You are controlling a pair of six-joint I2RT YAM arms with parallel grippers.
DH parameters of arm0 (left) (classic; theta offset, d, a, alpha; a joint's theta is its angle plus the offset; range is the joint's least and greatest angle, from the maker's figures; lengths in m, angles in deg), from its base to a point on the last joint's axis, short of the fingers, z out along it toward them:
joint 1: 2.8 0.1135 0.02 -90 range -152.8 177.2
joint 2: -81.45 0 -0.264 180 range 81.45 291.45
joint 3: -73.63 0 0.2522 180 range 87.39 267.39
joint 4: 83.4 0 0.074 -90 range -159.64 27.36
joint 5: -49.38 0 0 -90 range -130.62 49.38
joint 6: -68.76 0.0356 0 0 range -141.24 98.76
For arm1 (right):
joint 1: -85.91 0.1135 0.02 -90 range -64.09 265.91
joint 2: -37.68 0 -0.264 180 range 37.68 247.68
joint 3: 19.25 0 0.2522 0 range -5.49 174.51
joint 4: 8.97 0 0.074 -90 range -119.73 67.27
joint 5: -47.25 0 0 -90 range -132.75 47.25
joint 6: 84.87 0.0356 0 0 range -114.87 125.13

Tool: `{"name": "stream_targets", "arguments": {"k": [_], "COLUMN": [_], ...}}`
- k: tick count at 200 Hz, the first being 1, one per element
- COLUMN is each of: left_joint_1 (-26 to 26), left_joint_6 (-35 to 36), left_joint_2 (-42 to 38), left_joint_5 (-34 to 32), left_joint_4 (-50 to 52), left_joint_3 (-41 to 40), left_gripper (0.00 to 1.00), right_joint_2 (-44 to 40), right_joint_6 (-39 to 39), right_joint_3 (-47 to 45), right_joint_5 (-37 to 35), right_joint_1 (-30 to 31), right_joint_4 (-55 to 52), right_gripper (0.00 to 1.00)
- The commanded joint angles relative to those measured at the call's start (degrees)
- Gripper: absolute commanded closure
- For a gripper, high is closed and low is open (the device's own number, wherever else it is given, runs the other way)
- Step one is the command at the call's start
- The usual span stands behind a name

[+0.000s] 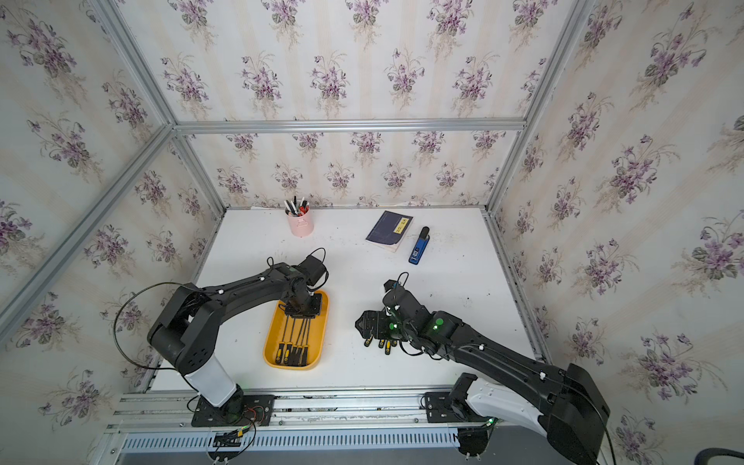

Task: Put the file tool into the storage box
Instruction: Place the file tool in the storage box.

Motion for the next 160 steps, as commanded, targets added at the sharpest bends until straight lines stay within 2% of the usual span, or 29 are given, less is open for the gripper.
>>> {"name": "stream_targets", "arguments": {"k": [1,56,92,125,160], "left_joint_1": [-0.1,-0.2,-0.2,-0.2,-0.2], "left_joint_6": [0.7,0.9,1.6,3.6,5.1], "left_joint_2": [-0.9,-3.5,-7.6,-12.5,-14.5], "left_joint_5": [-0.3,1.6,4.5,9.2,13.7], "left_joint_4": [0.2,1.4,3.1,3.5,4.6], "left_joint_3": [0.5,2.8,6.6,11.6,16.7], "left_gripper": [0.73,0.69,0.66,0.6,0.57], "right_joint_2": [-0.2,0.0,1.2,3.8,7.2], "right_joint_6": [0.3,1.4,6.3,9.2,10.3], "right_joint_3": [0.0,0.0,-1.4,-2.9,-4.2], "right_joint_5": [-0.7,-3.2,-7.3,-8.6,-8.0], "right_joint_1": [0.0,-0.1,-2.6,-4.7,-5.9], "right_joint_4": [0.5,-1.1,-7.3,-11.5,-10.1], "right_gripper": [0.0,0.0,0.02,0.17,0.35]}}
